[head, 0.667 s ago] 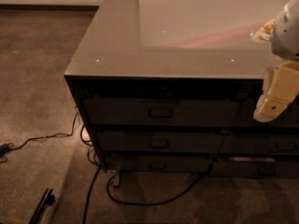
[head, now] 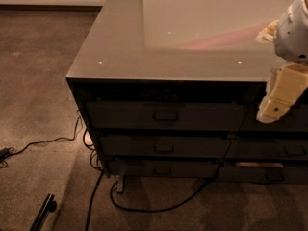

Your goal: Open top drawer

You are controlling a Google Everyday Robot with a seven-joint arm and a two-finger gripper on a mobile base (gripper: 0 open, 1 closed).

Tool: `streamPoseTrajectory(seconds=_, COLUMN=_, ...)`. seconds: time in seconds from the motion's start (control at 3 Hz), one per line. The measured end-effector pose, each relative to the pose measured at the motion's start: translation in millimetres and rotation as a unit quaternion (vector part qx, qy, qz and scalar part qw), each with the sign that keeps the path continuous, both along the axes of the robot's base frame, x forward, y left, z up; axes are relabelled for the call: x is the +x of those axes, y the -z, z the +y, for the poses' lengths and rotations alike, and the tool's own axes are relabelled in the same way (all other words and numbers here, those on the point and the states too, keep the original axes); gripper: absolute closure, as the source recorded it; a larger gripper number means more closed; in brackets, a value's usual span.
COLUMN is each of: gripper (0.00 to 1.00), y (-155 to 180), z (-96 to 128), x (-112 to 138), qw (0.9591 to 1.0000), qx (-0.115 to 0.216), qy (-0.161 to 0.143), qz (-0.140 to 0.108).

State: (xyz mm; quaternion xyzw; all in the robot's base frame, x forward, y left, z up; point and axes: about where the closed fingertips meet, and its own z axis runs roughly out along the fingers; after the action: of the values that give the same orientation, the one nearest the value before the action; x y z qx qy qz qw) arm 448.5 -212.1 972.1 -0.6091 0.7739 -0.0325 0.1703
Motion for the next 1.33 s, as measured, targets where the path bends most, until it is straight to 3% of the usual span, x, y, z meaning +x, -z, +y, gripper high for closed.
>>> streamPoseTrajectory(seconds=0.33, gripper=0.00, y=11, z=34, x=0, qw=0.9981, qx=0.014, qy=-0.054, qz=-0.026)
streamPoseTrajectory(seconds=0.67, gripper=0.00, y=28, z=74, x=5, qw=0.9914, qx=0.026, qy=-0.117, qz=-0.053)
streamPoseTrajectory(seconds=1.0, gripper=0.00, y=55, z=97, x=17, qw=0.9870, qx=0.026, qy=-0.146, qz=-0.063)
streamPoseTrajectory(seconds=1.33, gripper=0.00, y=86, z=125, x=35, qw=0.9856, qx=-0.012, qy=-0.156, qz=-0.065)
